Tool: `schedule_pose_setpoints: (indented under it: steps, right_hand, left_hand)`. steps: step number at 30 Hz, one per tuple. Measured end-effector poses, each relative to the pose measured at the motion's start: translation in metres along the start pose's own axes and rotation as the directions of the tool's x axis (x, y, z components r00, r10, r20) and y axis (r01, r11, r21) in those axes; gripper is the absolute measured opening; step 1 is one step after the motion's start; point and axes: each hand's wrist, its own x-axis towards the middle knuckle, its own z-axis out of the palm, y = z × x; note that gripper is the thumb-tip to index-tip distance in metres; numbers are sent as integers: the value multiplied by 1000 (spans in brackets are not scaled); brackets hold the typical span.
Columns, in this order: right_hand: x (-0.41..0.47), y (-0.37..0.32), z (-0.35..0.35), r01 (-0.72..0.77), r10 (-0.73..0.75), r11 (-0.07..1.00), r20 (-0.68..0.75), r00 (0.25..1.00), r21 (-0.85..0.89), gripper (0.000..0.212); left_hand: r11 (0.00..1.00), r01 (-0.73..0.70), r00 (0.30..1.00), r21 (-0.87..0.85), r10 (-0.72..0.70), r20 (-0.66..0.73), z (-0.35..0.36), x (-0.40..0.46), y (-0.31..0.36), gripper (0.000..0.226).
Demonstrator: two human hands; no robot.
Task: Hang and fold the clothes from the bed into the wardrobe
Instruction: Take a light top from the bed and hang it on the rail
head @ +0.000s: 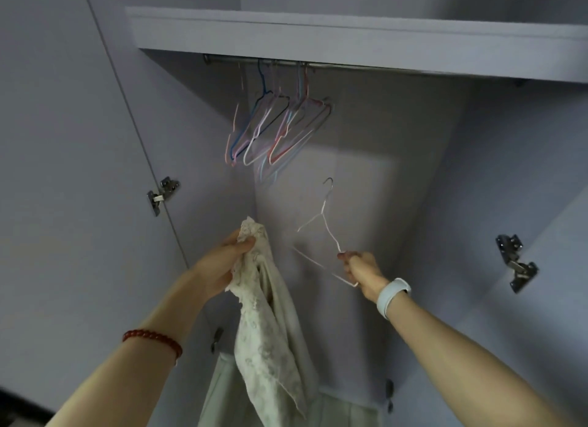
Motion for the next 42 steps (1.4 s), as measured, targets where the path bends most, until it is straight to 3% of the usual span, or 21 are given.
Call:
schedule_pose_setpoints:
  steps: [5, 7, 9, 12, 16, 18, 22, 23, 25, 28, 31, 33, 36, 40, 42]
  right_hand:
    - [-41, 31, 4, 346, -348, 933, 4, 937, 94, 20]
    - [-48, 37, 5, 286, -303, 938, 65, 951, 199, 20]
    - [-44, 42, 7, 91, -140, 957, 167, 976, 276, 21]
    - [-36, 42, 8, -89, 81, 995, 205, 976, 33, 19]
    - [-37, 56, 12, -94, 153, 950, 179, 972, -298, 34]
    - [-42, 65, 10, -34, 155, 898, 244, 957, -439, 35]
    - [-43, 68, -2, 304, -48, 718, 391, 919, -627, 34]
    - [-45, 67, -4, 375, -106, 701, 431, 896, -607, 33]
    - [-48, 67, -6, 468, -208, 724, 487, 848, -506, 34]
    - [-52, 62, -10, 427, -223, 856, 537, 814, -292, 30]
    - [-50, 56, -13, 372, -155, 896, 613, 775, -243, 31]
    - [-46, 56, -14, 356, -139, 904, 625, 768, -237, 32]
    - [-43, 59, -16, 312, -143, 931, 593, 793, -192, 34]
    - [-37, 63, -15, 276, -97, 942, 632, 769, -191, 33]
    - [-34, 60, -17, 283, -69, 931, 650, 757, -231, 33]
  left_hand:
    - [999, 22, 999, -35, -24, -47, -12, -5, -16, 24]
    - [998, 36, 996, -46, -40, -74, -13, -8, -23, 25]
    - [998, 47, 995, -49, -51, -86, -14, -10, -28, 24]
    - [997, 69, 990, -30, -73, -121, -15, -10, -33, 24]
    - [997, 70, 972, 25, -62, -229, -21, -11, -42, 18]
    - [993, 65, 960, 96, -36, -277, -28, -14, -52, 13]
    - [935, 14, 910, 353, 134, -392, -43, -18, -66, 14]
    - [919, -10, 893, 394, 185, -410, -46, -19, -67, 16]
    - [889, -19, 890, 457, 223, -398, -52, -19, -68, 41]
    - [826, -8, 932, 564, 210, -295, -60, -17, -65, 60]
    - [671, -9, 914, 742, 307, -266, -64, -12, -60, 47]
    - [706, -61, 847, 706, 411, -338, -59, -10, -56, 27]
    - [751, -145, 760, 644, 502, -413, -52, -9, -53, 24]
    - [594, -223, 811, 773, 553, -191, -48, -6, -43, 48]
    - [444, -190, 835, 876, 543, -94, -53, 3, -41, 34]
